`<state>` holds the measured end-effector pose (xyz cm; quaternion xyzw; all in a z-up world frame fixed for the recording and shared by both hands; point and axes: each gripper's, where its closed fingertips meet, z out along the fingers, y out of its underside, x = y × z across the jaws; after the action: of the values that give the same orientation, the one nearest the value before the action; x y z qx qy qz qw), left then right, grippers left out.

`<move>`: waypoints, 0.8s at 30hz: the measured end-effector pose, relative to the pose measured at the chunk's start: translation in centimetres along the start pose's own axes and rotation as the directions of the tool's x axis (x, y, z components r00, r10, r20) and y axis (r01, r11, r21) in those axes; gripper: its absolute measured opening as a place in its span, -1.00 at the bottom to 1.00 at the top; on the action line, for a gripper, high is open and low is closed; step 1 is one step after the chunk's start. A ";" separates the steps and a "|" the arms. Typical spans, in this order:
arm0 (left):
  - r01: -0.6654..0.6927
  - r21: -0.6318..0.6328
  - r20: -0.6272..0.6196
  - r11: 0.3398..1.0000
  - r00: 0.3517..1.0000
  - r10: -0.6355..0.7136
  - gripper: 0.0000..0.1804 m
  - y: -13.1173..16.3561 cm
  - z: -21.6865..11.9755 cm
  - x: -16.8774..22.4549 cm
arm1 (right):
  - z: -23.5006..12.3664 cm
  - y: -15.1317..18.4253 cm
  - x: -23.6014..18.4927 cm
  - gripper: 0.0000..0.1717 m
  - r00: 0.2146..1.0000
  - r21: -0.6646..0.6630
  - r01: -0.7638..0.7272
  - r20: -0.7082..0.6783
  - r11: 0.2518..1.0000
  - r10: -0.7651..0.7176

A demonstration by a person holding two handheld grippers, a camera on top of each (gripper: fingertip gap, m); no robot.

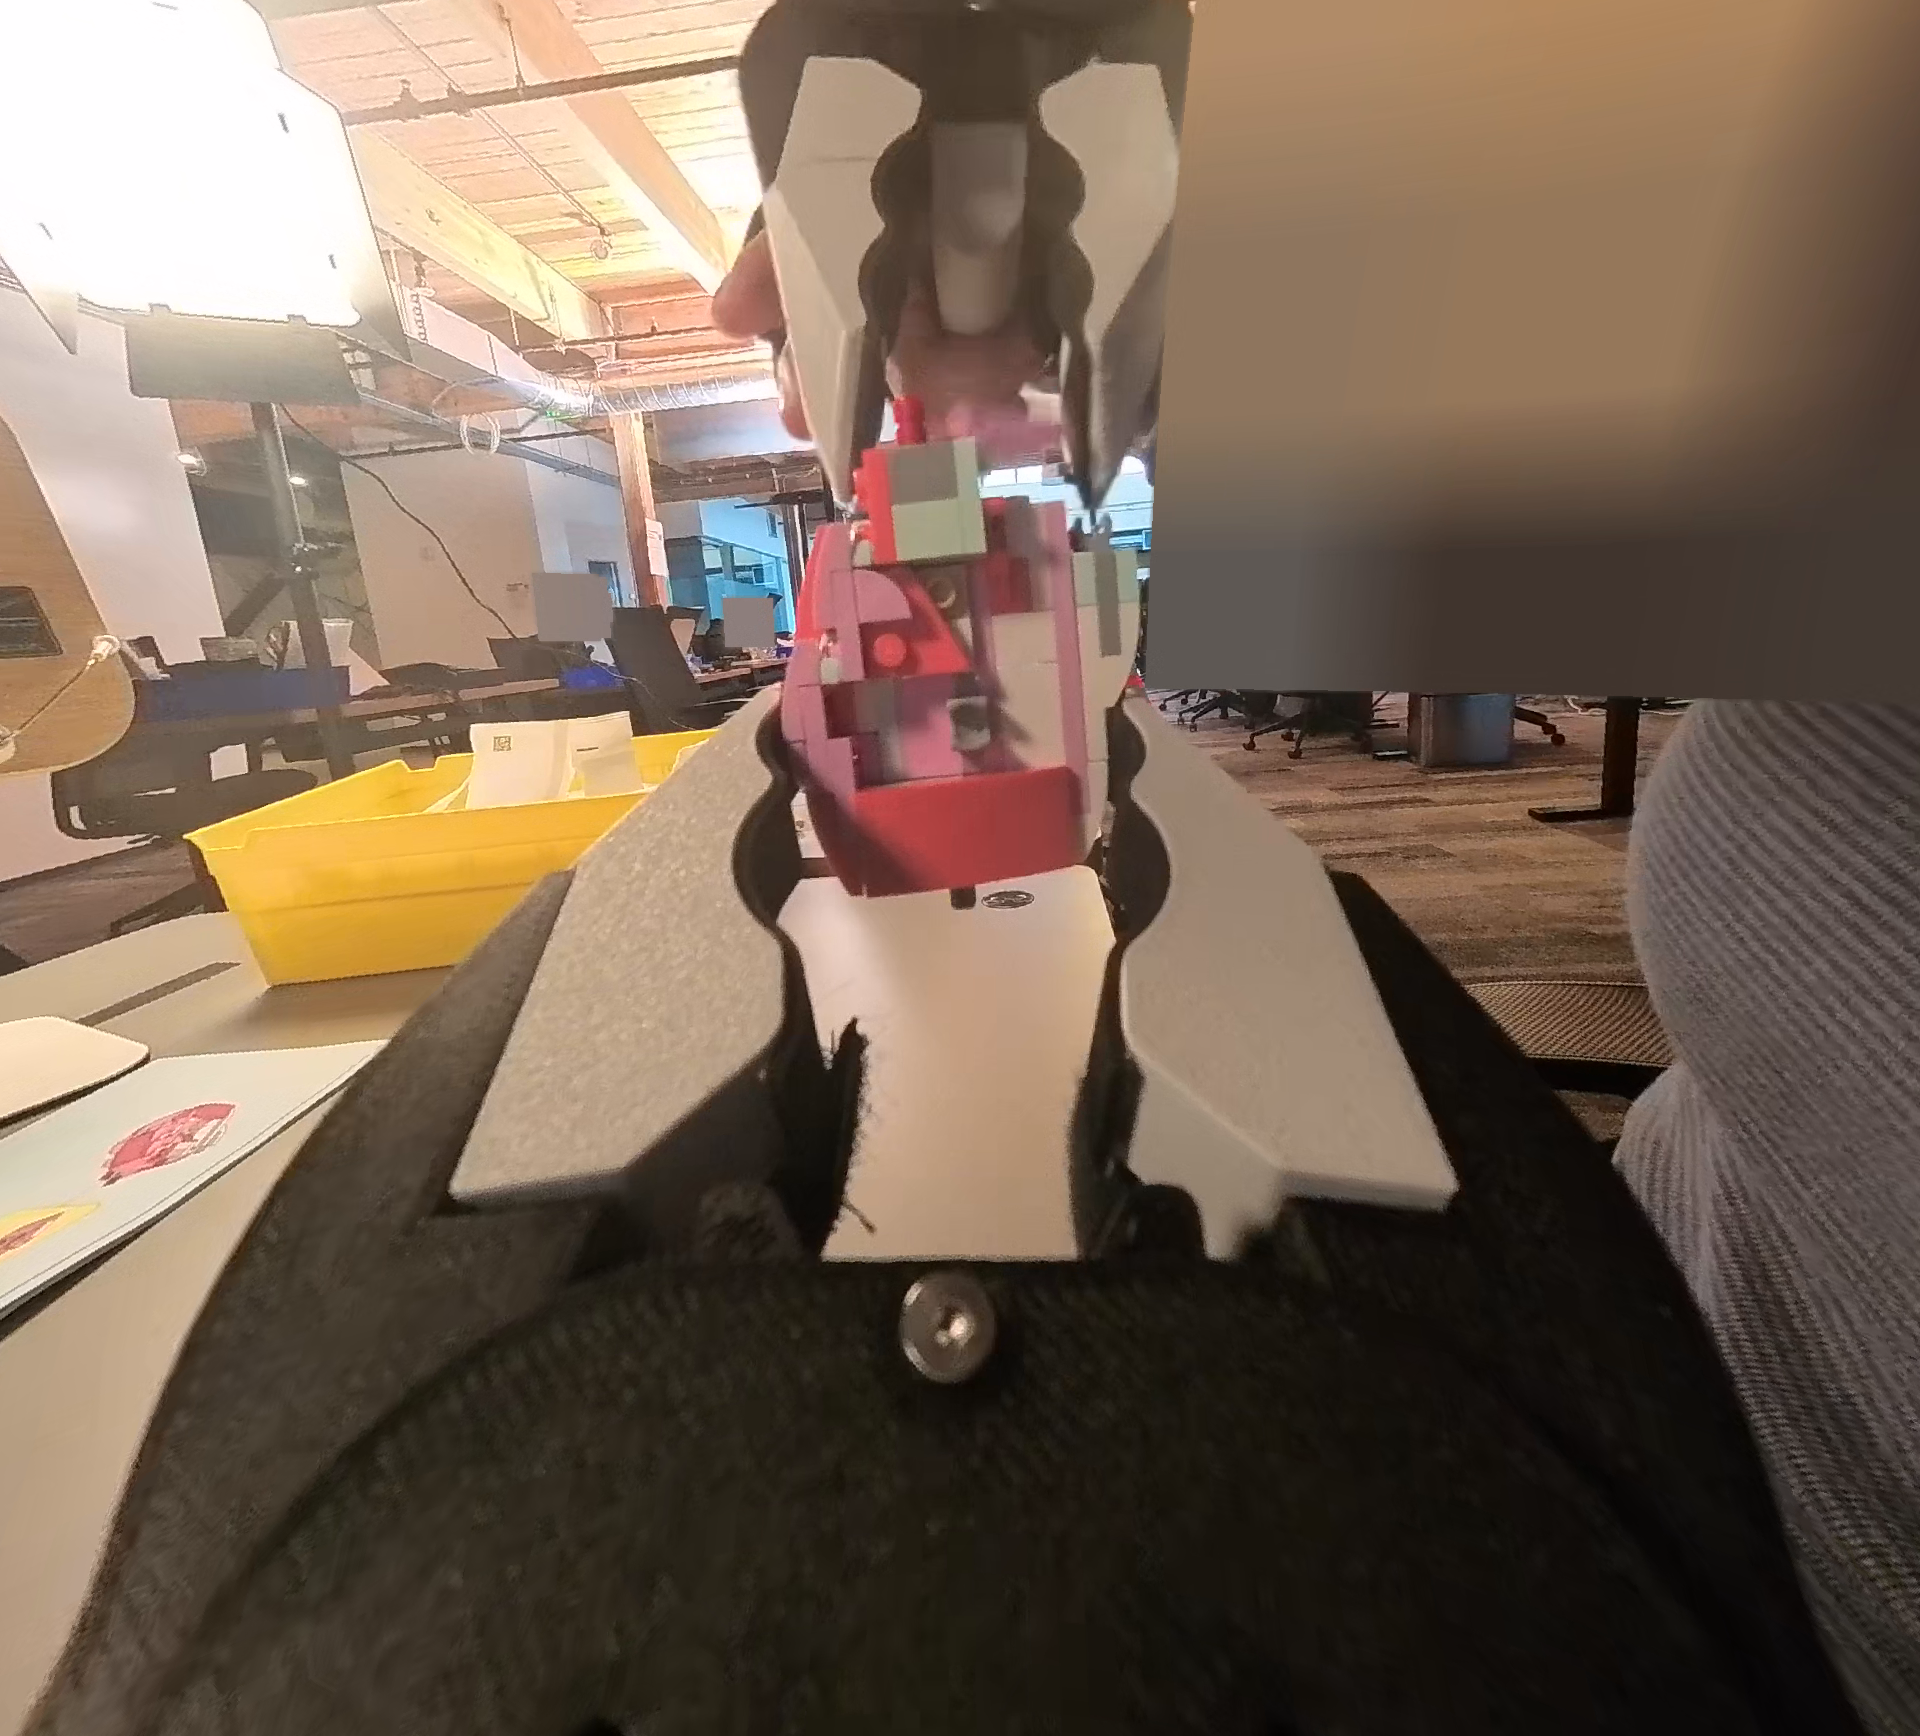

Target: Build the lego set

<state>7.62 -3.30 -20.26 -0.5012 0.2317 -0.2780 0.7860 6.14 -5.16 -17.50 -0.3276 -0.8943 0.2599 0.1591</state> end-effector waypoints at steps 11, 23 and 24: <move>0.007 0.005 -0.007 1.000 1.000 -0.007 -0.37 -0.1 0.0 0.0 | -0.9 -0.9 0.2 -0.65 0.998 0.070 0.018 -0.055 0.997 -0.014; 0.005 0.005 -0.007 1.000 1.000 -0.005 -0.37 -0.1 0.0 0.0 | -0.9 -0.6 -0.2 -0.78 0.999 0.072 0.029 -0.047 0.997 -0.026; 0.006 0.005 -0.007 1.000 1.000 -0.006 -0.37 -0.1 0.0 0.1 | -1.1 -0.7 -0.1 -0.80 0.998 0.078 0.029 -0.050 0.996 -0.025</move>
<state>7.62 -3.37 -20.19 -0.4987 0.2324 -0.2828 0.7857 6.39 -5.28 -16.22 -0.3151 -0.8835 0.2848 0.1973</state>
